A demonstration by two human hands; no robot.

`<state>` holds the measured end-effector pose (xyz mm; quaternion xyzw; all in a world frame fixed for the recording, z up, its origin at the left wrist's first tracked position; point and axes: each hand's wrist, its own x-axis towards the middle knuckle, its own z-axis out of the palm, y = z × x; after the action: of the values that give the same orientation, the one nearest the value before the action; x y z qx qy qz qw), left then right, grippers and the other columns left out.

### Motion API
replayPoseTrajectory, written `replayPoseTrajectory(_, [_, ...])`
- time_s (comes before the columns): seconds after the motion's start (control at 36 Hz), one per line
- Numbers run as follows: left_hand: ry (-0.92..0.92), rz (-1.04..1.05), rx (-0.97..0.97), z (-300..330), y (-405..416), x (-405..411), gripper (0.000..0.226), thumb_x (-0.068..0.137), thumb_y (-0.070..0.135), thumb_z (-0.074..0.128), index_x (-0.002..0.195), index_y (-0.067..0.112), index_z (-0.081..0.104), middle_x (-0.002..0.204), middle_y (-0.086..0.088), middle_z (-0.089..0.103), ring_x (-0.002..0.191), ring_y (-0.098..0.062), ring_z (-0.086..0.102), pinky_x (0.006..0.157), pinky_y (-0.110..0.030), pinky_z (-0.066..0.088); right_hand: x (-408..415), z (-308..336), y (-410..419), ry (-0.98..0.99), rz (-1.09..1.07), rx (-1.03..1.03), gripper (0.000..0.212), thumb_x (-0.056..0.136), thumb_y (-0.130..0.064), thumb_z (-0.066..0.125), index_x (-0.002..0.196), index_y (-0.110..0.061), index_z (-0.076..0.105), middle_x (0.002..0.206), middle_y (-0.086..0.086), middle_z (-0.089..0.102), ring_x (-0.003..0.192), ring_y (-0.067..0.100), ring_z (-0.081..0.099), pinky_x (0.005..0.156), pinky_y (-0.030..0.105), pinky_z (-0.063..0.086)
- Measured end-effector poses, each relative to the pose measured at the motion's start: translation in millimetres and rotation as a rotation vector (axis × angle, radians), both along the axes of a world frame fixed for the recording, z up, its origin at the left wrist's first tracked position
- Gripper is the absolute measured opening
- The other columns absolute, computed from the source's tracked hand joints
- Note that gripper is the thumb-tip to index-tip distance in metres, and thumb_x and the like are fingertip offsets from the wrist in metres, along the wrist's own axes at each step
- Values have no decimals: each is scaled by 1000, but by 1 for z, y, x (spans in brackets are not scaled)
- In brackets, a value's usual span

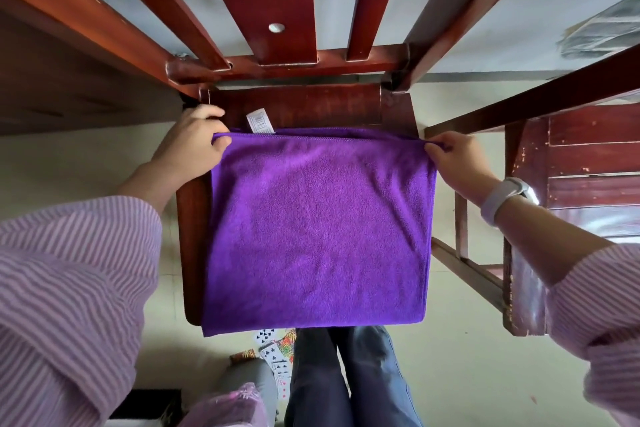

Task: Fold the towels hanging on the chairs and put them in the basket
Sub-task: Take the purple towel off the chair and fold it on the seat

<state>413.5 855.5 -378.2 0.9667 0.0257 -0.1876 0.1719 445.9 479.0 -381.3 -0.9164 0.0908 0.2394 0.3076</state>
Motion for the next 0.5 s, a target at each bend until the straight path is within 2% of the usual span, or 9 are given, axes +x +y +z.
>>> replayPoseTrajectory(0.08, [-10,-26,32,-2,-5,-4,15,85,6,59,91,-3,69,123,-16,54,113,-34,48,97,-40,39,-1,-1,0,-6,-50,18,17,86,-11,56,96,-3,67,92,15,66,87,27,58,79,30,43])
replayPoseTrajectory(0.17, [-28,1,29,-4,-9,-7,14,84,6,60,90,-4,69,110,-17,57,105,-34,51,93,-37,38,-2,-1,0,-26,-65,24,14,85,-9,58,95,-3,66,87,9,61,82,19,53,75,26,39])
replayPoseTrajectory(0.33, [-70,52,-25,-1,-6,-5,14,80,12,68,89,2,72,100,-13,64,93,-32,54,84,-33,39,-4,2,-1,-62,-106,42,15,85,-10,59,96,-2,65,85,5,58,80,16,52,71,21,36])
replayPoseTrajectory(0.42, [-125,227,-182,12,-6,-5,18,76,12,73,89,0,72,90,-6,65,79,-12,58,75,-16,40,-8,7,-2,-79,-133,48,16,86,-11,57,98,-2,64,87,5,58,82,15,52,59,11,36])
replayPoseTrajectory(0.5, [-130,361,-299,28,-4,-11,20,74,13,75,90,2,72,77,17,56,68,10,54,71,-1,37,-12,17,-2,-83,-184,71,18,87,-10,56,100,-1,65,89,7,60,77,12,53,60,4,37])
